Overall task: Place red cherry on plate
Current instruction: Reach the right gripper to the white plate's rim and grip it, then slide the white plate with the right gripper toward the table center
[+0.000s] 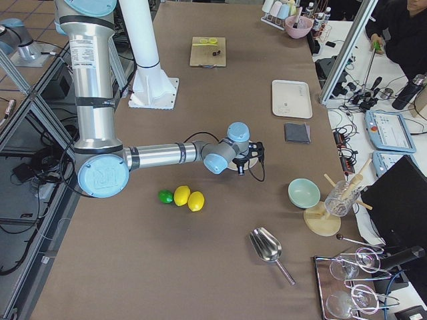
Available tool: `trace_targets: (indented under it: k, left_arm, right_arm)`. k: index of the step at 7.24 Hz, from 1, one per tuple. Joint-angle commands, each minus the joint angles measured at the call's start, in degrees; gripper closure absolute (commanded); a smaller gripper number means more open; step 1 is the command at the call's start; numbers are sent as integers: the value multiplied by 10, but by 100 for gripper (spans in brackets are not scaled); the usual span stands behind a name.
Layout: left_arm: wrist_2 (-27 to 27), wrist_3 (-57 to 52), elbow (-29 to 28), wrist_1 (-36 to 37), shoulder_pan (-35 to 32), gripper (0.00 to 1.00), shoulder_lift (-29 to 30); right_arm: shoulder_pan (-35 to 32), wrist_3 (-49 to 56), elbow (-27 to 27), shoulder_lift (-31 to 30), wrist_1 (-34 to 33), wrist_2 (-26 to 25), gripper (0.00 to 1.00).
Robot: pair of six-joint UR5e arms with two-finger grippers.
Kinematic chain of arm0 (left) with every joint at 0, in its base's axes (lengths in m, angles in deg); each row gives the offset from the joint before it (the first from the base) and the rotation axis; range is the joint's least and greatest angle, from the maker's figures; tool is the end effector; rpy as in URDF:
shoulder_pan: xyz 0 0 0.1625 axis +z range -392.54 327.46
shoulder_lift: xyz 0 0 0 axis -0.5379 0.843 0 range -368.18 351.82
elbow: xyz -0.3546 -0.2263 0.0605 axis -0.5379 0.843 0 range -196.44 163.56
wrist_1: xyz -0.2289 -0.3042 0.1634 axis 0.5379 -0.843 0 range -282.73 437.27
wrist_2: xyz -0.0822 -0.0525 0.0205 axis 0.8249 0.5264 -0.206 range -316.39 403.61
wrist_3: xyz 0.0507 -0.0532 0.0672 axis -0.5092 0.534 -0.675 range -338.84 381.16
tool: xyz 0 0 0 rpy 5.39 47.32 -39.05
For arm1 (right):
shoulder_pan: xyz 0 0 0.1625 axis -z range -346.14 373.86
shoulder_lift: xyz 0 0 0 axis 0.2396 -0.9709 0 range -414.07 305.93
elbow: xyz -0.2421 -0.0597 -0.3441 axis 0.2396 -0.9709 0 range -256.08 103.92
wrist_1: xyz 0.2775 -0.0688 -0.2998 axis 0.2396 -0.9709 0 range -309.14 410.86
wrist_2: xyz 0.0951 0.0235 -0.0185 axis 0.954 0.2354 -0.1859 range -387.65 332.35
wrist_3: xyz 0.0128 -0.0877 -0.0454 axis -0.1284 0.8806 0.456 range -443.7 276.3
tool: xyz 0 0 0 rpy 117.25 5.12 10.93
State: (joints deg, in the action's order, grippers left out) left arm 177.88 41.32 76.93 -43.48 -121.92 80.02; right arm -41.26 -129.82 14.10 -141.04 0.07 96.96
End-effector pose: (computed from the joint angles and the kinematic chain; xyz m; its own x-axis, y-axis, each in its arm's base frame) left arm -0.0584 -0.5018 0.5835 0.6714 0.0663 -0.7381 0.2370 0.9245 0.2986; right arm -0.2476 -0.4893 0.5581 0.6205 -0.1075 0.7768 -0.0362 0.9856 0.1652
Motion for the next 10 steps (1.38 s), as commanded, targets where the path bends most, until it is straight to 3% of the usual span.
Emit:
trace_targets:
  k: [1, 5, 8, 10]
  left_arm:
    - [0, 0, 0, 0, 0, 2, 0]
    - [0, 1, 0, 2, 0, 2, 1]
    - [-1, 16, -2, 2, 1, 2, 7]
    - [0, 17, 1, 2, 0, 2, 7]
  right_arm:
    - [-7, -59, 18, 34, 0, 46, 100]
    - [61, -201, 13, 163, -1, 31, 100]
    - [186, -301, 3, 249, -8, -122, 100]
    - [209, -300, -49, 291, -8, -147, 100]
